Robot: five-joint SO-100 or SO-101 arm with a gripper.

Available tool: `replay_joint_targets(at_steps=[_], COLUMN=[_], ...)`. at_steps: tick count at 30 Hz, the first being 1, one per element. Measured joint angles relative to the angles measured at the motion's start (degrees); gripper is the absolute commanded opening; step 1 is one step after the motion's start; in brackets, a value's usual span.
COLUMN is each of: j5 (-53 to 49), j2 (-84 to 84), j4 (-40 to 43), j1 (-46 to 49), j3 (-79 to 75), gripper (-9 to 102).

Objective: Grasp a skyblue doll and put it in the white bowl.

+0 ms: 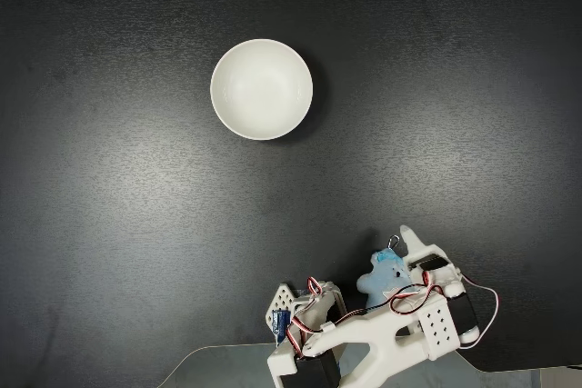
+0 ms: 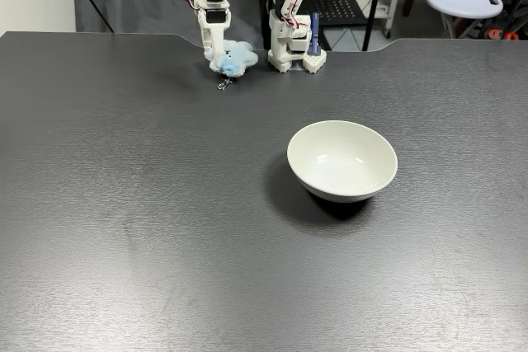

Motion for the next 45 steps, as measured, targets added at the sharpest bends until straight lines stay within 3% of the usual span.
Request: replay_joint_targets(at_steps=[25,34,45], j5=[0.3,0.3,0.3], j2=[-0.2,-12.7,-13.4], j4=[0.0,-0.4,-0.4], j1=[0.0,0.0,0.0], j3=[-2.5,-2.5,1.8], gripper=[43,43,43])
